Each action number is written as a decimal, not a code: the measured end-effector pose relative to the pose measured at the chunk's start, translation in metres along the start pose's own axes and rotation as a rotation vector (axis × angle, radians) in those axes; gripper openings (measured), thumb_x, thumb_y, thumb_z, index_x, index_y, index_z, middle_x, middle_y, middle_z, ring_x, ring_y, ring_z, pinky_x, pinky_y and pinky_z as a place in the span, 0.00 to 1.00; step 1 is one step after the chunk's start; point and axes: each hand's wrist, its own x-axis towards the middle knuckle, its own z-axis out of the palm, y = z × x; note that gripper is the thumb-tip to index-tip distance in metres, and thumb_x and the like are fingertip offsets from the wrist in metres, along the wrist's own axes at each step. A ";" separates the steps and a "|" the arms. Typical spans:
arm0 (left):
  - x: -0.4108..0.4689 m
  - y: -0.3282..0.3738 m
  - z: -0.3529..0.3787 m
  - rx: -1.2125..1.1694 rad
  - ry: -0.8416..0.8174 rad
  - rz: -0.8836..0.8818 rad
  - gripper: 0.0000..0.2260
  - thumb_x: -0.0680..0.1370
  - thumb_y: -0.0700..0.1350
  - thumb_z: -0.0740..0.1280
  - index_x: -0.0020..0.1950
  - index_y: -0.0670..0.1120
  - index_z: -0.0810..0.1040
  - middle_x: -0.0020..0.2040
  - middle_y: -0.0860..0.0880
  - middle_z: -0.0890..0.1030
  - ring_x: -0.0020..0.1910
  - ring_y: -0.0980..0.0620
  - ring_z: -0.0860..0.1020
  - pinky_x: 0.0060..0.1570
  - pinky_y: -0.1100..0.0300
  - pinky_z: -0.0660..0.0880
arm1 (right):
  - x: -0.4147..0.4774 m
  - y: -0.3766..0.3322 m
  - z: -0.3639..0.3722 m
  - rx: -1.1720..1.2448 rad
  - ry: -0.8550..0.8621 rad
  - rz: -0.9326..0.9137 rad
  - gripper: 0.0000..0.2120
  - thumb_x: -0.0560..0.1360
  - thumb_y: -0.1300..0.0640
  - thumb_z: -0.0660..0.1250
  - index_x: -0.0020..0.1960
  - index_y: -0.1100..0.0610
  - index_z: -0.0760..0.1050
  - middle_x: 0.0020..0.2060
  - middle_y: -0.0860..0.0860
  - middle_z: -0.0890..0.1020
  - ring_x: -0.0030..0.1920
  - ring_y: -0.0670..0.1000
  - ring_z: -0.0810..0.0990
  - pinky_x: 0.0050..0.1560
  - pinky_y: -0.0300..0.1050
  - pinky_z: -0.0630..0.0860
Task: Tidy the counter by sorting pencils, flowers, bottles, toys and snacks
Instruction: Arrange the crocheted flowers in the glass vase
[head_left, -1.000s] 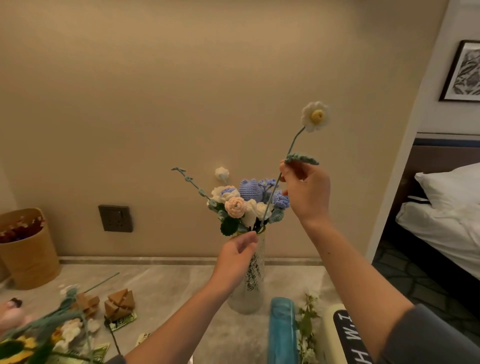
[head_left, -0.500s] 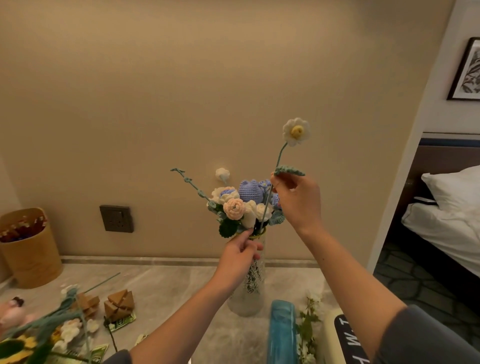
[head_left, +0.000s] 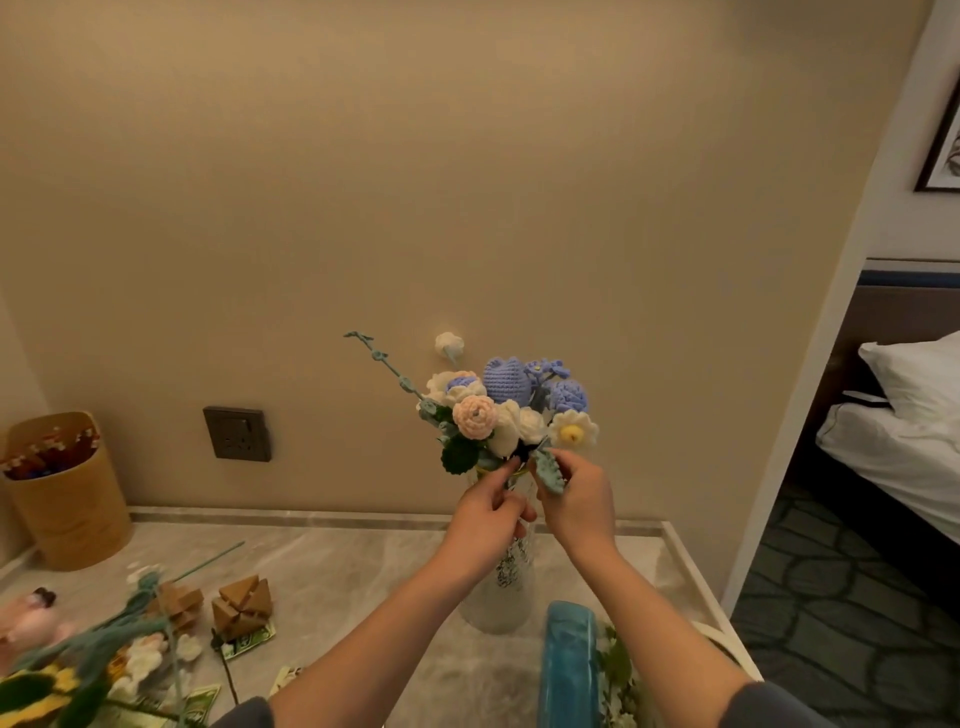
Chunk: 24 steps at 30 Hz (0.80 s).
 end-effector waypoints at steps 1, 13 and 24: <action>0.001 0.000 0.000 0.009 -0.001 0.002 0.22 0.80 0.36 0.57 0.73 0.52 0.66 0.37 0.47 0.77 0.30 0.57 0.72 0.32 0.67 0.70 | 0.001 -0.001 0.003 0.022 -0.002 0.027 0.08 0.74 0.59 0.69 0.41 0.48 0.81 0.33 0.46 0.82 0.34 0.48 0.78 0.33 0.45 0.70; -0.017 -0.017 -0.020 -0.038 0.057 0.034 0.18 0.80 0.35 0.58 0.66 0.49 0.74 0.35 0.51 0.79 0.32 0.57 0.74 0.35 0.66 0.73 | -0.035 0.010 0.024 0.315 0.071 0.373 0.04 0.76 0.58 0.66 0.45 0.51 0.72 0.35 0.53 0.80 0.32 0.53 0.78 0.33 0.49 0.74; -0.068 -0.055 -0.116 -0.046 0.383 -0.037 0.12 0.79 0.38 0.61 0.57 0.51 0.78 0.46 0.47 0.81 0.35 0.60 0.78 0.37 0.66 0.76 | -0.081 -0.046 0.100 0.391 -0.609 0.480 0.06 0.77 0.59 0.62 0.50 0.55 0.77 0.32 0.51 0.80 0.25 0.45 0.75 0.23 0.38 0.65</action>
